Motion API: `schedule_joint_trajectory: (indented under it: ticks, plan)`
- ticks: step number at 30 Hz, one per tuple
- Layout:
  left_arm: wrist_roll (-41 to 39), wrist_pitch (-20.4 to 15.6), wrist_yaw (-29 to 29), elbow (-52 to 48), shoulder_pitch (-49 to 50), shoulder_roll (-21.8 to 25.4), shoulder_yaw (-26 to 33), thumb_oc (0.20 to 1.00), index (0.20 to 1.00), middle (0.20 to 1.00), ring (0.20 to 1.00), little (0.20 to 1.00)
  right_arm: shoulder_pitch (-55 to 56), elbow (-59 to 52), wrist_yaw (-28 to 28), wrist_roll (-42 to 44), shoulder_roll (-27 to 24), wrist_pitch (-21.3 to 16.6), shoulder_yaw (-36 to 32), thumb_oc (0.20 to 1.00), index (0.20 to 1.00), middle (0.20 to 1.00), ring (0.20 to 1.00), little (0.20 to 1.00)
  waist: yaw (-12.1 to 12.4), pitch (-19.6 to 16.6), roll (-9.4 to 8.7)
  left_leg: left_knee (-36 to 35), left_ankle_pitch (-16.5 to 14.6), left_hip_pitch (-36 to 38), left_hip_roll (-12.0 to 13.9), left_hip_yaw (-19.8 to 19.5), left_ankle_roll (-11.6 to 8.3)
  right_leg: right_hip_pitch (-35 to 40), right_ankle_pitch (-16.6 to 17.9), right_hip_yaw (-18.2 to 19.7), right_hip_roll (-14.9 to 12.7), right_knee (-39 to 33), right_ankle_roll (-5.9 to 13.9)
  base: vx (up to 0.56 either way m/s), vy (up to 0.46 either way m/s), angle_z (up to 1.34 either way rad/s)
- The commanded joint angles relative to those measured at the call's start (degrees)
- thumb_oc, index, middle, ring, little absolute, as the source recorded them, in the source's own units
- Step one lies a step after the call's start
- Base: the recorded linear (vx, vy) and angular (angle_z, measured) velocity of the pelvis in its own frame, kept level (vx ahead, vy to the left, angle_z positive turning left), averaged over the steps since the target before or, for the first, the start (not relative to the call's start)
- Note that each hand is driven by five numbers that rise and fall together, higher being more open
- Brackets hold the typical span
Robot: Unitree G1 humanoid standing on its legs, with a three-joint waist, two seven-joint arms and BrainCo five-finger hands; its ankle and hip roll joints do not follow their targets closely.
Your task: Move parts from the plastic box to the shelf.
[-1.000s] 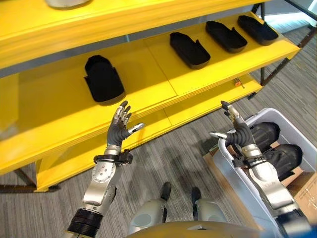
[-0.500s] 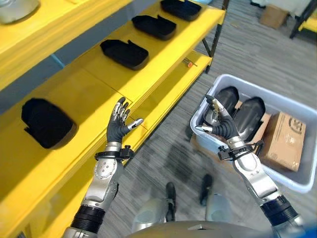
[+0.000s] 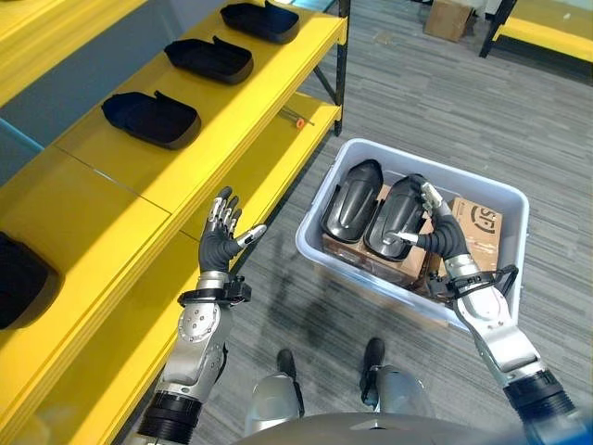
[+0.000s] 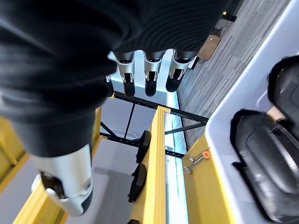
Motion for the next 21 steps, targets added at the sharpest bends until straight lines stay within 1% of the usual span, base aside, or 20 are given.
schedule_joint_trajectory:
  ticks: [1,2,3,4,5,6,7,8,9,10,11,12,13,14,15,16,17,19,21]
  plan:
    - [0.1,-2.7,0.3,-3.8,0.5,0.9,0.4,1.000,1.000,1.000,1.000,1.000,-0.1,-4.7,-1.6,1.2,-1.7,-4.2,-1.8,1.000,1.000,1.000,1.000,1.000,0.4,1.5,-1.91,7.4,-1.0,-3.2,-1.5,-7.5,0.36,5.8,2.0,4.3,0.0,-7.2,2.52,0.11,0.080,-0.35]
    - [-0.1,-2.5,0.3,-3.9,0.7,0.8,0.5,1.000,1.000,1.000,1.000,1.000,-0.1,-4.3,-2.2,1.0,-1.7,-4.1,-2.2,1.000,1.000,1.000,1.000,1.000,0.5,1.5,-2.07,3.4,-1.7,-2.8,0.6,-8.2,0.61,6.3,1.4,5.0,-0.2,-7.1,3.04,0.16,0.144,-0.22]
    - [0.0,-2.6,0.4,-4.3,0.9,1.0,0.7,1.000,1.000,1.000,1.000,1.000,0.0,-3.7,-2.6,1.0,-1.6,-4.3,-2.6,1.000,1.000,1.000,1.000,1.000,0.8,1.3,-2.39,-2.3,-1.0,-2.6,2.2,-9.3,0.83,6.4,1.4,5.7,-0.7,-7.0,3.60,0.18,0.194,-0.05]
    - [0.3,-2.7,0.8,-4.3,0.8,1.0,0.9,1.000,1.000,1.000,1.000,1.000,-0.1,-3.2,-3.1,1.0,-1.3,-4.3,-2.7,1.000,1.000,1.000,1.000,1.000,1.1,1.2,-2.12,-7.5,2.0,-2.7,4.5,-10.9,0.37,6.3,1.2,6.4,-0.8,-6.8,4.16,0.24,0.370,-0.05]
    - [0.7,-2.8,1.7,-3.9,0.2,0.7,1.3,1.000,1.000,1.000,1.000,1.000,-0.5,-2.4,-4.3,1.1,-0.9,-4.3,-2.9,1.000,1.000,1.000,1.000,1.000,1.5,1.1,-1.19,-15.4,8.7,-3.8,9.3,-14.4,-1.03,6.6,0.3,8.7,-1.7,-6.2,5.45,0.25,0.378,-0.19]
    - [0.6,-2.9,1.7,-3.6,0.0,0.5,1.3,1.000,1.000,1.000,1.000,1.000,-0.5,-2.2,-4.3,1.4,-0.9,-4.2,-3.1,1.000,1.000,1.000,1.000,1.000,1.4,0.8,-0.44,-19.0,10.8,-3.0,10.2,-13.7,-2.09,7.1,0.0,9.2,-1.7,-6.2,5.73,0.26,0.394,-0.31]
    - [0.8,-2.9,2.0,-2.7,-0.5,0.1,0.9,1.000,1.000,1.000,1.000,1.000,-0.4,-1.9,-4.8,1.3,-0.8,-4.3,-3.4,1.000,1.000,1.000,1.000,1.000,1.3,0.6,0.34,-21.1,12.7,-2.7,10.8,-11.7,-3.31,8.0,-0.3,9.0,-2.0,-6.4,6.27,0.24,0.396,-0.78]
    - [0.3,-2.9,1.1,-2.5,-1.3,-0.1,-0.1,1.000,1.000,1.000,1.000,1.000,-0.2,-1.9,-4.3,1.4,-0.1,-4.0,-3.2,1.000,1.000,1.000,1.000,1.000,1.4,-0.4,1.08,-19.2,8.8,-0.5,9.8,-11.1,-2.94,8.6,-0.2,10.8,-3.2,-6.4,7.09,0.22,0.398,-1.03]
    - [0.3,-2.8,0.5,-2.4,-2.4,0.3,-0.7,1.000,1.000,1.000,1.000,1.000,-0.2,-2.0,-3.9,1.4,0.1,-3.8,-3.4,1.000,1.000,1.000,1.000,1.000,1.1,-0.8,1.22,-18.0,8.0,-0.6,9.2,-9.6,-3.02,9.0,0.5,11.0,-4.3,-6.5,7.37,0.16,0.302,-1.28]
    - [0.3,-2.8,0.5,-2.3,-2.5,0.3,-0.8,1.000,1.000,1.000,1.000,1.000,-0.2,-2.0,-3.9,1.4,0.1,-3.8,-3.5,1.000,1.000,1.000,1.000,1.000,1.2,-0.8,1.11,-17.7,7.8,-0.6,9.1,-9.5,-2.95,9.0,0.5,11.1,-4.5,-6.6,7.45,0.14,0.296,-1.01]
    - [0.4,-2.5,-0.4,-2.7,-4.0,1.2,-2.3,1.000,1.000,1.000,1.000,1.000,-0.2,-1.3,-3.7,2.5,0.5,-3.2,-3.9,1.000,1.000,1.000,1.000,1.000,0.7,-1.0,0.65,-15.2,5.1,-0.4,7.1,-8.3,-2.02,10.3,2.0,11.4,-7.2,-7.2,8.63,0.16,0.361,-0.71]
    - [0.6,-2.4,-0.5,-2.8,-4.9,1.6,-3.1,1.000,1.000,1.000,1.000,1.000,-0.5,-1.1,-3.7,2.9,1.0,-3.1,-4.3,1.000,1.000,1.000,1.000,1.000,0.6,-1.0,0.09,-13.2,2.9,0.0,5.6,-7.3,-1.14,10.7,2.8,12.1,-9.1,-7.4,9.41,0.16,0.366,-0.28]
    - [0.6,-2.5,-0.5,-2.7,-5.0,1.6,-3.1,1.000,1.000,1.000,1.000,1.000,-0.5,-1.2,-3.7,2.9,1.0,-3.1,-4.3,1.000,1.000,1.000,1.000,1.000,0.8,-0.9,-0.13,-12.8,2.6,0.0,5.4,-7.1,-0.99,10.7,2.8,12.3,-9.4,-7.4,9.57,0.10,0.287,-0.07]
    - [0.8,-2.4,-0.2,-2.5,-5.7,2.5,-3.1,1.000,1.000,1.000,1.000,1.000,-0.9,-1.2,-3.7,3.0,1.6,-2.7,-4.2,1.000,1.000,1.000,1.000,1.000,0.6,-1.1,-0.83,-10.4,0.3,0.0,4.1,-5.1,-0.33,10.2,3.6,12.6,-11.1,-7.2,10.34,0.06,0.236,-0.08]
    - [1.2,-2.3,0.3,-2.5,-6.2,3.0,-3.2,1.000,1.000,1.000,1.000,1.000,-1.3,-0.8,-3.9,3.1,2.1,-2.5,-4.0,1.000,1.000,1.000,1.000,1.000,0.8,-1.1,-1.22,-8.6,-0.9,-0.4,3.6,-4.0,0.28,9.5,4.4,13.0,-12.1,-6.8,10.76,0.09,0.327,-0.32]
    - [1.2,-2.3,0.8,-2.0,-6.6,3.5,-3.0,1.000,1.000,1.000,1.000,1.000,-1.6,-0.6,-3.9,3.8,2.8,-2.4,-3.8,1.000,1.000,1.000,1.000,1.000,1.0,-1.2,-1.98,-6.4,-2.6,-1.5,2.9,-2.9,1.05,8.5,6.0,13.5,-13.4,-6.7,11.51,0.05,0.193,-0.57]
    - [1.2,-2.3,0.8,-2.0,-6.7,3.5,-3.0,1.000,1.000,1.000,1.000,1.000,-1.6,-0.6,-3.9,3.8,2.9,-2.3,-3.8,1.000,1.000,1.000,1.000,1.000,1.0,-1.3,-2.05,-6.2,-2.7,-1.7,2.9,-2.8,1.10,8.3,6.0,13.6,-13.5,-6.7,11.55,0.04,0.141,-0.73]
    - [1.7,-2.3,1.6,-1.3,-7.6,4.1,-2.9,1.000,1.000,1.000,1.000,1.000,-1.6,-0.4,-3.8,4.5,3.2,-2.2,-3.7,1.000,1.000,1.000,1.000,1.000,0.6,-1.4,-2.89,-4.2,-3.7,-3.2,2.6,-2.2,1.41,7.2,7.6,13.7,-14.1,-7.3,11.84,0.04,0.079,-0.39]
    - [1.9,-2.2,1.9,-1.2,-8.0,4.0,-3.2,1.000,1.000,1.000,1.000,1.000,-2.1,-0.2,-3.9,4.9,3.1,-2.2,-4.1,1.000,1.000,1.000,1.000,1.000,0.1,-1.5,-3.21,-3.6,-4.2,-4.1,2.7,-1.8,1.47,6.4,8.4,13.7,-14.2,-7.8,12.00,0.05,0.045,-0.06]
